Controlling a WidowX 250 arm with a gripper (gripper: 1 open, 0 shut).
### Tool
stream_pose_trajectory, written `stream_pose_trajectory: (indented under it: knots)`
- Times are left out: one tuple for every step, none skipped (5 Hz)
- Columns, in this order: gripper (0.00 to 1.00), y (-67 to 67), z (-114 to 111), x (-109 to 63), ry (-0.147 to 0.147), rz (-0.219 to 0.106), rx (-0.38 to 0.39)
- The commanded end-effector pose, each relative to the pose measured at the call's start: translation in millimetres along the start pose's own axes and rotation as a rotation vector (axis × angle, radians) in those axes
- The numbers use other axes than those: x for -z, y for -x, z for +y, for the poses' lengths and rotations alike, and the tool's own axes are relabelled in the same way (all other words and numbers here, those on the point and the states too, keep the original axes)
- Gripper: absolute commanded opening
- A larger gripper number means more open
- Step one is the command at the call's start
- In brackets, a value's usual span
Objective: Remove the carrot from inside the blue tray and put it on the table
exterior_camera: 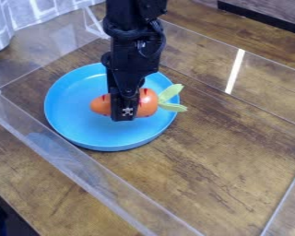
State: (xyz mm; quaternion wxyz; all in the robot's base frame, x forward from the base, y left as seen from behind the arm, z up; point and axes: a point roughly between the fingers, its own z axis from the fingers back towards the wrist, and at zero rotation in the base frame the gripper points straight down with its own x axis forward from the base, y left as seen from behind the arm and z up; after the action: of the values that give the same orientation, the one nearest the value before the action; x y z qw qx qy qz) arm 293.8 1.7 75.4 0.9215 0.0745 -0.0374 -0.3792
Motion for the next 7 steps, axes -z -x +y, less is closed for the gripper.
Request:
stream_pose_trajectory:
  knots:
    - [0.00,-16.5,-7.5,-20.3,-0.040,-0.068,0.044]
    - [0.00,-31.9,-28.8,-8.8,-0.015,-0.073,0.111]
    - [0.00,-44.6,-50.7,2.3,0.006,-0.076,0.160]
    - [0.00,-51.7,-67.8,16.1,0.028,-0.073,0.191]
    - [0.00,-56.6,-74.9,31.3,0.046,-0.057,0.202]
    - [1.00,-60.8,-75.8,39.1,0.059,-0.048,0.204]
    - [1.00,-63.5,-73.8,39.6,0.069,-0.039,0.200]
